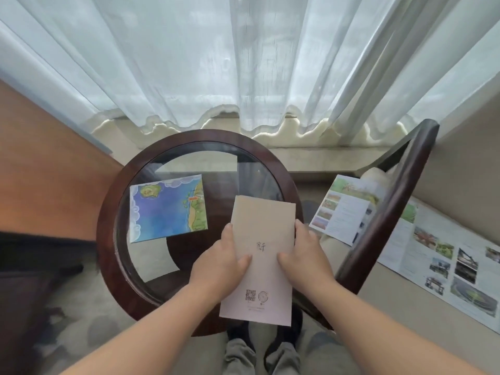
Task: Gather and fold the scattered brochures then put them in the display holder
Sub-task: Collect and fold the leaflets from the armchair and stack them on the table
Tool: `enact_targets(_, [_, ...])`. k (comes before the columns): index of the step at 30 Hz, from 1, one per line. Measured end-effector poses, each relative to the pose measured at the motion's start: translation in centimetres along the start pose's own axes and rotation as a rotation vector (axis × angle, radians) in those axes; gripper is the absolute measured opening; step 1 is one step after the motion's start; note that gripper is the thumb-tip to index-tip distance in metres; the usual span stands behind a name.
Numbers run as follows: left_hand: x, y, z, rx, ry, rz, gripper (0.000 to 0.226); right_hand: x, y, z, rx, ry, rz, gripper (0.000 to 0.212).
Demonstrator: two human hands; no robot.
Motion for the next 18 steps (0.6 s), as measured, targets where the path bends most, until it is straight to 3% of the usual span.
enact_targets(7, [-2.3, -1.5, 3.4, 0.023, 0.064, 0.034, 0.068, -2.6, 1.4, 3.2, -0.038, -0.007, -0.109, 0.051])
enact_targets(18, [-3.1, -2.8, 4.2, 0.068, 0.104, 0.111, 0.079, -3.2, 1.0, 4.0, 0.010, 0.009, -0.194, 0.052])
Point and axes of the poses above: each hand's wrist, its own z-axis towards the middle knuckle, its own x-axis out of the back of the hand, y = z × x, the point moved 9 cm from there along z, towards the middle knuckle, and after that the axes turned 8 degrees about -z, right-handed, at the moved point
